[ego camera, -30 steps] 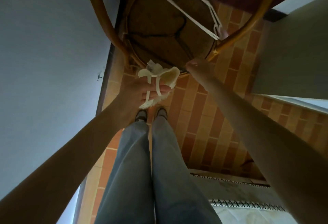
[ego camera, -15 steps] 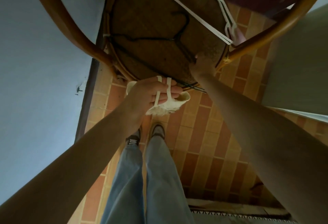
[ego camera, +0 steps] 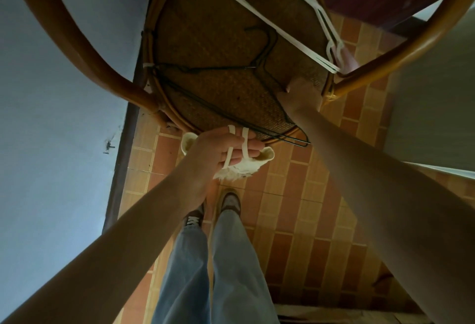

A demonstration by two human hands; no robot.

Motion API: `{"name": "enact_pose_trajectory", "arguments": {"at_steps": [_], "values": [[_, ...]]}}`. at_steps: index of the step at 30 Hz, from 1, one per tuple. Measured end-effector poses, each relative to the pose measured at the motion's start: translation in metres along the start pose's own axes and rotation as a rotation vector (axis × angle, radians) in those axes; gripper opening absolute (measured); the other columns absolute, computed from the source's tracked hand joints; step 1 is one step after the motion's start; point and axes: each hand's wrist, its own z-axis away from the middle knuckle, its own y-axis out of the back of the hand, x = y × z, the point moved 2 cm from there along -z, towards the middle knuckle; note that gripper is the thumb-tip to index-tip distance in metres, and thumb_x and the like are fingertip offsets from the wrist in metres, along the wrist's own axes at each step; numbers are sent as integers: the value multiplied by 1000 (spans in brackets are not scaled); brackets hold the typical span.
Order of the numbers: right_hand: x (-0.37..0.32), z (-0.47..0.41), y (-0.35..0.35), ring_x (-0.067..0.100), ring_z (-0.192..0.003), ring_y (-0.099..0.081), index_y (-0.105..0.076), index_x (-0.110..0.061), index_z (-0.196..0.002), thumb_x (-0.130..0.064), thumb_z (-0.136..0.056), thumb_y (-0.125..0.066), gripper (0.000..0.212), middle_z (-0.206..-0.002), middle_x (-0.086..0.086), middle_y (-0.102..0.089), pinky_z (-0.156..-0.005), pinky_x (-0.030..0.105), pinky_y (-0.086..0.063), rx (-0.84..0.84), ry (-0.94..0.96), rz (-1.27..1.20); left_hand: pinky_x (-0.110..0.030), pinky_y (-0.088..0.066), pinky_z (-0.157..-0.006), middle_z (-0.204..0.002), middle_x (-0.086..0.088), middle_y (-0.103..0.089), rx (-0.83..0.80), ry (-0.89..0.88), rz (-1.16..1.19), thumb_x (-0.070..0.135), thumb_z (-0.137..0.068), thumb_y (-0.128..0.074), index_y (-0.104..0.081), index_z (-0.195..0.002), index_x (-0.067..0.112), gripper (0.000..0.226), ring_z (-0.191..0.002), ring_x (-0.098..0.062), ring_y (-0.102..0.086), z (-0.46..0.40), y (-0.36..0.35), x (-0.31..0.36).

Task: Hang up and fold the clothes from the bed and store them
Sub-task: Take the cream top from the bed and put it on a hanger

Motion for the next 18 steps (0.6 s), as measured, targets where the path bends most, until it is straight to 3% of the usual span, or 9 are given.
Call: {"name": "enact_pose_trajectory", "arguments": {"at_steps": [4,7,8,10,12,14,18], "values": [[8,18,6,31,-82,-68,-64,-9,-104,-25,-98,-46,25,-93,17,-70,-73,41,-56,-41,69,-208,-21,-48,-79,-99,-6,-76,22,-15,9,10,-94,-46,-69,-106,9,26,-95,-14,-72,11,3,1],[9,35,12,1,-49,-57,-65,-11,-100,-22,-104,-42,26,-74,8,-69,-59,29,-48,-117,149,-342,-23,-47,-82,-103,-8,-75,14,-28,2,10,-94,-45,-68,-112,6,29,-97,-15,-71,25,4,4],[9,40,14,-2,-45,-55,-65,-10,-102,-21,-105,-42,25,-67,3,-67,-58,24,-44,-128,136,-406,-23,-46,-81,-103,-7,-75,8,-31,1,10,-94,-44,-67,-112,6,29,-97,-15,-71,30,3,6],[11,50,18,3,-45,-53,-66,-10,-103,-21,-104,-45,24,-58,-3,-61,-61,29,-44,-121,69,-549,-21,-46,-79,-99,-5,-75,-1,-25,3,9,-95,-43,-67,-110,7,28,-93,-14,-72,40,2,10],[11,59,26,13,-48,-49,-67,-17,-92,-20,-103,-46,24,-49,-8,-56,-62,33,-41,-103,17,-642,-20,-47,-78,-88,1,-76,-6,-7,7,8,-96,-42,-67,-103,9,26,-86,-10,-71,50,0,15],[7,71,39,12,-47,-46,-63,-24,-79,-17,-103,-44,32,-41,-9,-51,-61,31,-40,-101,1,-679,-20,-47,-79,-82,5,-75,-16,-17,-13,8,-97,-42,-66,-98,12,25,-82,-7,-71,63,-1,20],[-14,105,79,2,-36,-43,-60,-23,-74,-11,-103,-40,37,-49,-4,-49,-50,24,-35,-155,21,-703,-22,-47,-78,-76,8,-75,-20,-57,-34,9,-98,-42,-66,-93,15,25,-75,-4,-71,94,0,38]]}}
